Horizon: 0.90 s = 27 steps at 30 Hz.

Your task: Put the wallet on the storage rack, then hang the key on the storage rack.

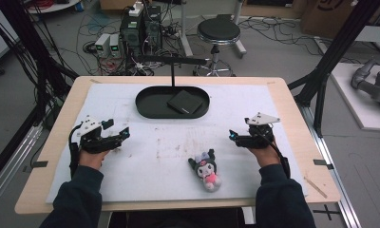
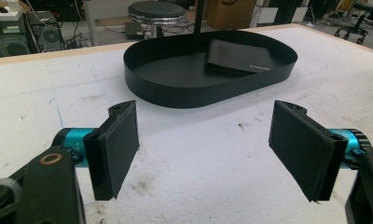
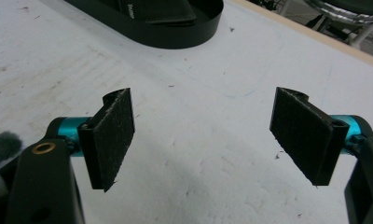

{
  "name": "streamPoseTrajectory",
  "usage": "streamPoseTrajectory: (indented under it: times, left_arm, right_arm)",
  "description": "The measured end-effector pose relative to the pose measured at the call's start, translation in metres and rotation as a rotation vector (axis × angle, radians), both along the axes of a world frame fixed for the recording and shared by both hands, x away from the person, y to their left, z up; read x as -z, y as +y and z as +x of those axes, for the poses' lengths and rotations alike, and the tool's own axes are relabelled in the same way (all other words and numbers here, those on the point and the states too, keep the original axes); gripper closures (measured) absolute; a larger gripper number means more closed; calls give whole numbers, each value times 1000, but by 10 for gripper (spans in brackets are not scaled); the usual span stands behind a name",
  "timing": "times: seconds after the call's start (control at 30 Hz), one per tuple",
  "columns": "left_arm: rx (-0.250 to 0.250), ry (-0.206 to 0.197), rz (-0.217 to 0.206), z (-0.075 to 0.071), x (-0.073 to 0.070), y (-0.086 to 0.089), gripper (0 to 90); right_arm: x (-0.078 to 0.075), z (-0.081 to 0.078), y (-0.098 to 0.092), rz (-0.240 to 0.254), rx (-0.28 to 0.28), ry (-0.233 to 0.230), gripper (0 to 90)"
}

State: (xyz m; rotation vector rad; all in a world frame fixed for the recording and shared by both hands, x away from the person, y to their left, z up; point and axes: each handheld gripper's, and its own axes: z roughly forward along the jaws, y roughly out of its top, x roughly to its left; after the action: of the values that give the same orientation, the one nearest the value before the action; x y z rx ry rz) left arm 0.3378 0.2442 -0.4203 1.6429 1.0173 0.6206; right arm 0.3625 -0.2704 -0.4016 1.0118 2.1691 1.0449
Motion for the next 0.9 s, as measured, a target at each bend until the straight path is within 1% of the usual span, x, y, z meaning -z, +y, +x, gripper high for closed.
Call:
streamPoseTrajectory:
  times: [0.07,0.13,0.2,0.27,0.37,0.43,0.5,0.57,0.6,0.63,0.73,0.8,0.83,0.9]
  left_arm:
    - [0,-2,-3,0,0,0,242]
    - [-3,-1,-10,0,0,0,242]
    - [-1,-1,-12,1,0,0,242]
    - [-2,-3,-12,1,0,1,242]
    - [0,1,-13,1,0,1,242]
    - [0,-1,-15,1,0,1,242]
    - [0,-1,-13,1,0,1,242]
    - [0,-1,-11,1,0,1,242]
    - [0,-1,-11,1,0,0,242]
    - [1,-1,-6,1,0,0,242]
    - [2,0,-3,1,0,-1,247]
    - [5,0,-1,1,0,-2,247]
    - [7,1,1,1,0,-2,247]
    - [7,1,3,2,1,-3,248]
  right_arm:
    - [0,-3,1,10,0,5,221]
    - [-2,-9,1,31,7,-4,219]
    - [-3,-16,0,55,0,-7,217]
    - [-3,-18,0,62,-1,-8,217]
    - [-5,-21,2,80,-28,1,213]
    - [-5,-22,5,83,-43,10,212]
    - [-5,-24,8,100,-69,33,212]
    - [-4,-25,11,111,-117,56,212]
    - [-3,-26,12,107,-142,62,213]
    - [-2,-26,13,113,-162,77,214]
    - [0,-27,15,117,-211,108,218]
    - [1,-29,16,129,-245,125,259]
    - [1,-29,17,135,-268,136,265]
    - [3,-30,21,143,-291,150,265]
